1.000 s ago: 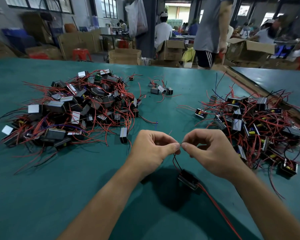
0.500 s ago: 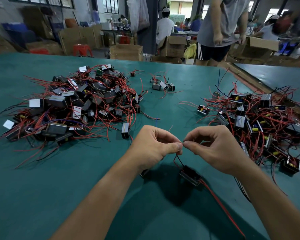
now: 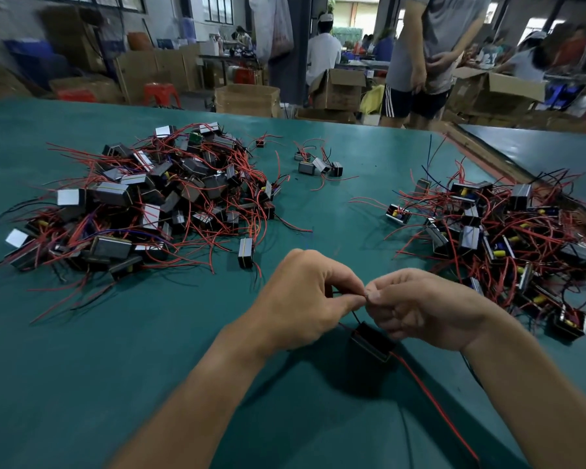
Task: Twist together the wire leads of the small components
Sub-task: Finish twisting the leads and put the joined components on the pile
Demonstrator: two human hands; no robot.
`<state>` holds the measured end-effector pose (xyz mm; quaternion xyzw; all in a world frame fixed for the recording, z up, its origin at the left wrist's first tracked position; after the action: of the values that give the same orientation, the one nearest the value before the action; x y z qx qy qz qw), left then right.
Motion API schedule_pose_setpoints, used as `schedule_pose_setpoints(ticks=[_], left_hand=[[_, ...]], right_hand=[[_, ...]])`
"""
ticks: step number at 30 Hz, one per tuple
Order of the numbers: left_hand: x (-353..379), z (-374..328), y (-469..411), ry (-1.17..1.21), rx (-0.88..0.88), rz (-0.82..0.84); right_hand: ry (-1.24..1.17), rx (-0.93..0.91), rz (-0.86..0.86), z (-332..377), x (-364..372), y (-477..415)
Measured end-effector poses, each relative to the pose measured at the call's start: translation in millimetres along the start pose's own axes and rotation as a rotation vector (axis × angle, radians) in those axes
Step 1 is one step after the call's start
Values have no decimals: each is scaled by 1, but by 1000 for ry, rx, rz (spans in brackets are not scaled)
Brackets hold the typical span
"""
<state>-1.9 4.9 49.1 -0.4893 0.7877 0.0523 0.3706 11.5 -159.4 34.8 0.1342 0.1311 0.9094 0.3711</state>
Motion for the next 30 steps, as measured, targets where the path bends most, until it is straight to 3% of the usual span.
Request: schedule_pose_setpoints(ticks=[2,5,9,13,19,24,28,30], left_hand=[[0,2,-1,52,-19,-3],[0,9,-4,202,-113,-43],[0,15,-6,338,-187,-115],[2,16,-6,441,-231,-111],[3,12,-3,521,-244,-93],[3,14,-3,451,-256,-83],[3,17,-4,300,-205,-68],[5,15,-4,160,-132,-65]], right_hand=[[9,-40,-50,0,-2,-1],[166,-236,-258,6,-1,-4],[519,-493,-491,12,3,-5],[765,-577,-548,15,7,1],[805,-527,-455,14,4,3],[926,-463,-462,15,5,5],[868,-390,-396,16,8,4],[682,-281,-335,14,5,3]])
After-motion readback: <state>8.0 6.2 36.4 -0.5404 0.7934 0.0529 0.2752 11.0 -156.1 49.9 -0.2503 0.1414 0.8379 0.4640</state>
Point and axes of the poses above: each hand's wrist, its own y-axis away from the middle knuckle, its own x-axis out of the palm, z = x × y, the point moved 3 cm from there along -y, towards the middle knuckle, and after that the axes turned 11 degrees about z, right-handed, at the moved point
